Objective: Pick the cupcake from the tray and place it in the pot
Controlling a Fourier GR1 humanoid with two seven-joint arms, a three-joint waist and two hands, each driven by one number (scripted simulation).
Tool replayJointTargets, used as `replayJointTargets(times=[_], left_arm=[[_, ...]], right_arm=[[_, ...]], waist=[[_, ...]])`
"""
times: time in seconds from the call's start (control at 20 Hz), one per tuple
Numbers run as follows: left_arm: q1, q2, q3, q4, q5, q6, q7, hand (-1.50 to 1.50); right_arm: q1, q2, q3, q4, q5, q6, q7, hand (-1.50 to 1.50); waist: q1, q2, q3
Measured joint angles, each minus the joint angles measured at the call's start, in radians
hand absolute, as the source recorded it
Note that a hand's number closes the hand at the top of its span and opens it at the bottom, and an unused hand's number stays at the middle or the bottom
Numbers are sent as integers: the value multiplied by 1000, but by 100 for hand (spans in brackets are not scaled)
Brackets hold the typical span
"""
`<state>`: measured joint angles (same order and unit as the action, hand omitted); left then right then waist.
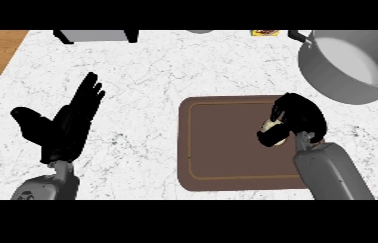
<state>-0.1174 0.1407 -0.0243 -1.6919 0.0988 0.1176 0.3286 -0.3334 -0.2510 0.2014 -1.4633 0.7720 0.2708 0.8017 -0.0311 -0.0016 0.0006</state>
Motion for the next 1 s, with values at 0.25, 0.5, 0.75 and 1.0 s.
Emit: replayJointTargets(times=[0.25,0.5,0.75,1.0], left_arm=[[25,1,4,-23,-1,4,-3,0],[22,-8,-13,-26,-11,4,5,0],[21,-9,-10,-30,-8,-4,7,0],[12,-23,-24,-24,-16,-4,11,0]], right_arm=[[85,-156,-246,39,9,-102,77,150],[154,-280,-375,-45,51,-156,114,150],[188,-349,-464,-224,31,-136,123,150],[130,-436,-498,-345,37,-91,115,150]], waist=[[-15,-2,0],[-2,-3,-1],[10,-4,-1],[22,-2,-1]])
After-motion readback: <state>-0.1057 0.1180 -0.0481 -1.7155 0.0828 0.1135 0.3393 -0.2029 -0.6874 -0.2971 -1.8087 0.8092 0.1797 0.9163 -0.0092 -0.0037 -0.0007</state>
